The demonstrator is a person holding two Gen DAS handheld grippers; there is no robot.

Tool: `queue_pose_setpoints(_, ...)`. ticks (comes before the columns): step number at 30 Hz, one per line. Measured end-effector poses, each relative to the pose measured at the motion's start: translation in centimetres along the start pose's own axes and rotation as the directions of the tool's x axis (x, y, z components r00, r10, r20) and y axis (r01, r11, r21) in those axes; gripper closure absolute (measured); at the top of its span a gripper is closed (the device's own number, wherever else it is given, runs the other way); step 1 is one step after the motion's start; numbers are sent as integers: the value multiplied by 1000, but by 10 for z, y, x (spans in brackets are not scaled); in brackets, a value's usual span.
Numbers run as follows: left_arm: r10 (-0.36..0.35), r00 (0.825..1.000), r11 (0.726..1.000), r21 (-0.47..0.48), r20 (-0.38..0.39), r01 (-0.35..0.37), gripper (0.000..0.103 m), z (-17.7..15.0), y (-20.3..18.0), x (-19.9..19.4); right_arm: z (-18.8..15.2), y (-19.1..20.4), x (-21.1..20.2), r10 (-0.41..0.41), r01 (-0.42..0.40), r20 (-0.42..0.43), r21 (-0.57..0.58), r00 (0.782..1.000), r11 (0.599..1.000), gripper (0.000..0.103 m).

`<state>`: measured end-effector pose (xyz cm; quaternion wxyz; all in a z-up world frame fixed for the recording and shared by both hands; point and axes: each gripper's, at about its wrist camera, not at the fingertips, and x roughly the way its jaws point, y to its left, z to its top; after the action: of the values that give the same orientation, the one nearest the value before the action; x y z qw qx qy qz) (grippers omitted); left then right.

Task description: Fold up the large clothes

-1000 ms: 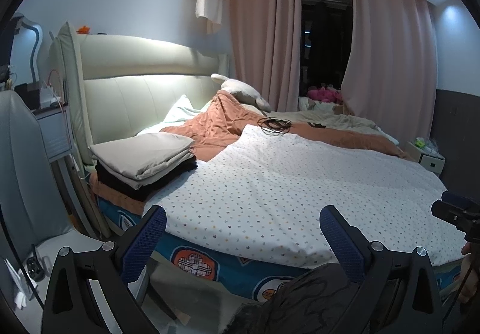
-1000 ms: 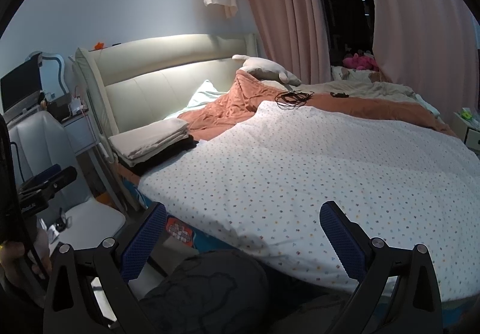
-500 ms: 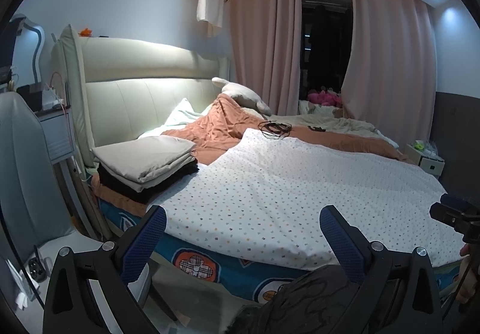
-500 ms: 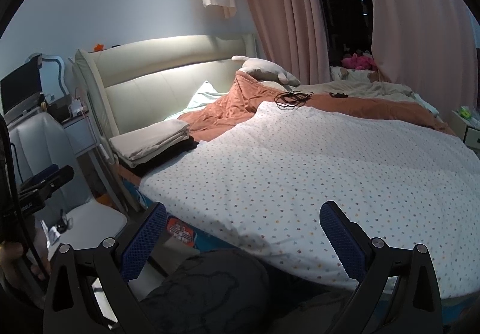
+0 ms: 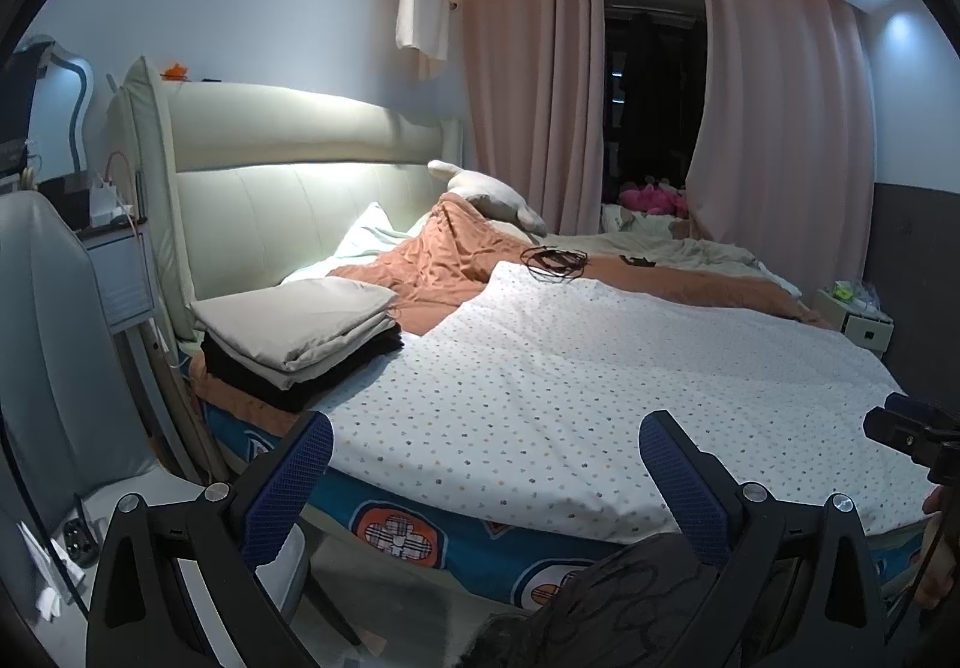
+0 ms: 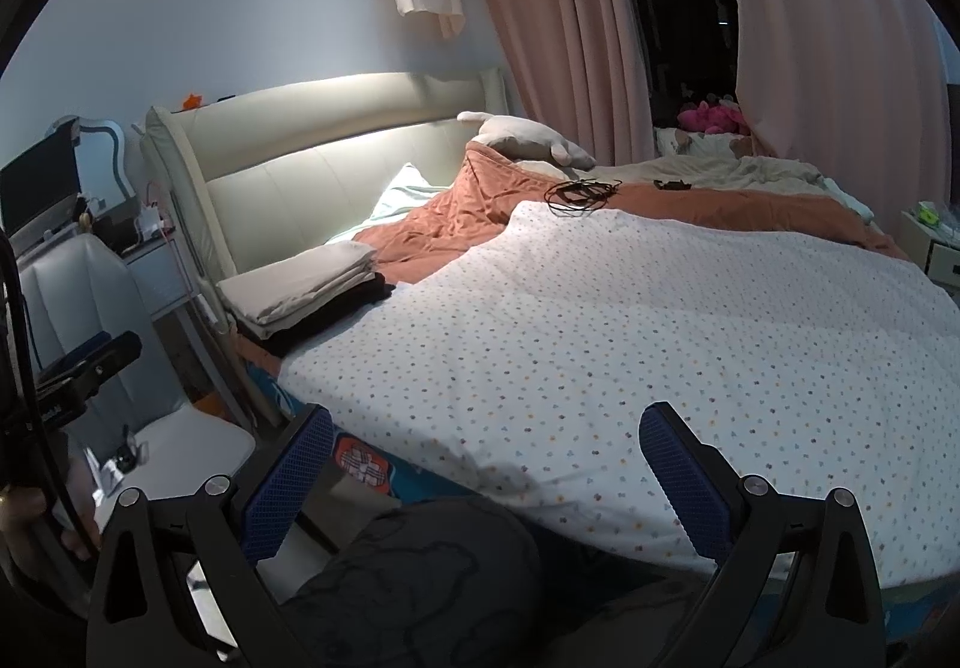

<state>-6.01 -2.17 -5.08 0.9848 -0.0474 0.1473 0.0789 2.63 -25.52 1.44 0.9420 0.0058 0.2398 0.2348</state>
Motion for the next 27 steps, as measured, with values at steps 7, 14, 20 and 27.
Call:
queue_pose_setpoints(7, -8, 1000, 1000, 10, 8, 8, 1, 0, -5, -3, 1, 0, 0, -4, 4, -4, 8, 1000, 1000, 1)
queue_pose_setpoints(14, -13, 1000, 1000, 3, -4, 13, 1, -2, -1, -2, 0, 7, 5, 2, -2, -14, 3, 1000, 1000, 1)
queue_pose_setpoints(20, -9, 1000, 1000, 13, -5, 9, 1, -3, -1, 0, -4, 10, 9, 1, -1, -26, 2, 1000, 1000, 1)
queue_pose_setpoints(27, -9, 1000, 1000, 16, 11, 9, 1, -5, -1, -8, -3, 11, 2, -5, 5, -10, 8, 1000, 1000, 1)
